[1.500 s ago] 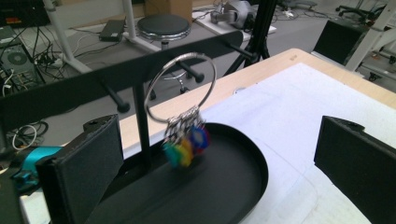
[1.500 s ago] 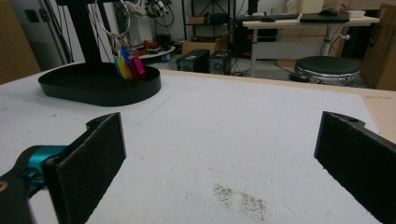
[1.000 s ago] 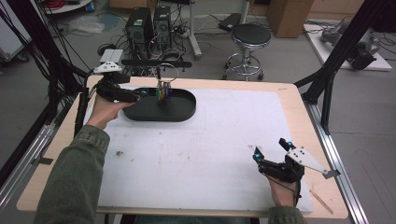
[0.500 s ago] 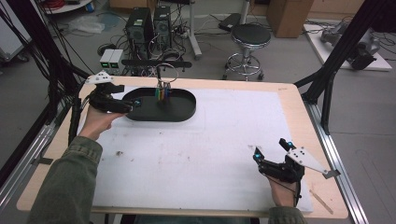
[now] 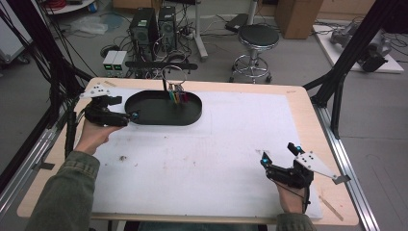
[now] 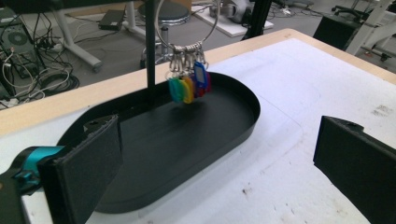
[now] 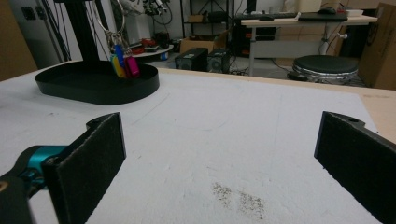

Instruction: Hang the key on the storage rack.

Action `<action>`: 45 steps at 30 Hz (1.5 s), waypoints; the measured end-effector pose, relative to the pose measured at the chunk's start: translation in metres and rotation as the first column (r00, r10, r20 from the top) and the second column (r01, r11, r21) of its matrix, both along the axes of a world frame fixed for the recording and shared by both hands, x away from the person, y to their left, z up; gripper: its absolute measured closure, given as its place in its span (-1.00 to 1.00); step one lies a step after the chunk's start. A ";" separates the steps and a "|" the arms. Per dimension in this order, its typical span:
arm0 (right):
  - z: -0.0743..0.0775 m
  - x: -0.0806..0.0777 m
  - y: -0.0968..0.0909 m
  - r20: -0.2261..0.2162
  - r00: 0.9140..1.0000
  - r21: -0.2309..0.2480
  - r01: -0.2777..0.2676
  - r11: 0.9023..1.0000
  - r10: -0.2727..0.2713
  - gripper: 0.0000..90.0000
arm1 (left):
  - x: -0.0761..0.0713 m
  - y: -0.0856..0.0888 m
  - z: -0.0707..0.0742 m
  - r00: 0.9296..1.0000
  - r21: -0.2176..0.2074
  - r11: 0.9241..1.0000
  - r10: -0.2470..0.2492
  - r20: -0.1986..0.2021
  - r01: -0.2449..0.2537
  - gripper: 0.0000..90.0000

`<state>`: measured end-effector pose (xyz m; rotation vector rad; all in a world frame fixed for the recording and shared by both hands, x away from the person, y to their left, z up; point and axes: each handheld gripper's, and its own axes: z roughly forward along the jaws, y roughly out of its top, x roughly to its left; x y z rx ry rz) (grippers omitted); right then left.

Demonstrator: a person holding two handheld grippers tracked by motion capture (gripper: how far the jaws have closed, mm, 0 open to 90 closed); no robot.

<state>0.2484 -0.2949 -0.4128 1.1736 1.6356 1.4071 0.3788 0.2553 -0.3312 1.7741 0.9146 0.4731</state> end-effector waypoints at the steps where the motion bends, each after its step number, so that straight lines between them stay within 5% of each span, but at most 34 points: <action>1: 0.000 0.000 0.000 0.001 1.000 0.001 -0.001 1.000 0.001 -0.98 | -0.002 0.000 -0.001 1.000 -0.001 1.000 -0.001 0.001 0.001 -0.96; 20: 0.000 0.000 0.000 0.005 1.000 -0.004 -0.003 1.000 0.003 -0.98 | -0.032 0.018 -0.016 0.999 -0.023 0.999 0.029 0.043 -0.028 -0.96; 45: -0.001 0.000 0.002 -0.012 1.000 -0.010 -0.009 1.000 0.009 -0.98 | -0.072 0.059 -0.067 0.993 -0.080 0.991 0.111 0.042 -0.108 -0.95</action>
